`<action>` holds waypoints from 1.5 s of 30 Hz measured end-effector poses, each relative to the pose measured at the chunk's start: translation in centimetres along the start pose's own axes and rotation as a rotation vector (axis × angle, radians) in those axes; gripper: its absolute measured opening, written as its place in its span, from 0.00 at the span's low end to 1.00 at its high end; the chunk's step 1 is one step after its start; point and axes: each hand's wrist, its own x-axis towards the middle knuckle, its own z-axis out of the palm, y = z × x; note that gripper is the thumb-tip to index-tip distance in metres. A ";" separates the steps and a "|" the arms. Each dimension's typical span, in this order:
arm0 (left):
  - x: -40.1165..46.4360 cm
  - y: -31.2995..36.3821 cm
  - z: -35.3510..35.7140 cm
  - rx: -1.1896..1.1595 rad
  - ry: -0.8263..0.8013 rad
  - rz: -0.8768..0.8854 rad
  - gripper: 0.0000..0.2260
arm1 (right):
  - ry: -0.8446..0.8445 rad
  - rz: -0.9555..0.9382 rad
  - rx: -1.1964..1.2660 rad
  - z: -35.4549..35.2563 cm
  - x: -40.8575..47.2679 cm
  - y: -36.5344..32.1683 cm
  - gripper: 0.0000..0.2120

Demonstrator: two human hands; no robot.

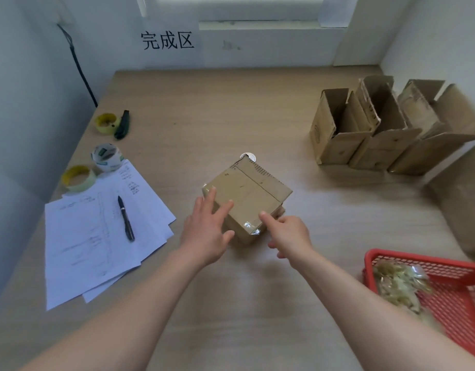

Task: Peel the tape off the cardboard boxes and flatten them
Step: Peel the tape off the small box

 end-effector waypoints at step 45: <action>-1.1 3.3 -1.4 0.367 -0.283 -0.037 0.22 | 0.050 -0.660 -0.669 -2.8 -1.3 4.9 0.09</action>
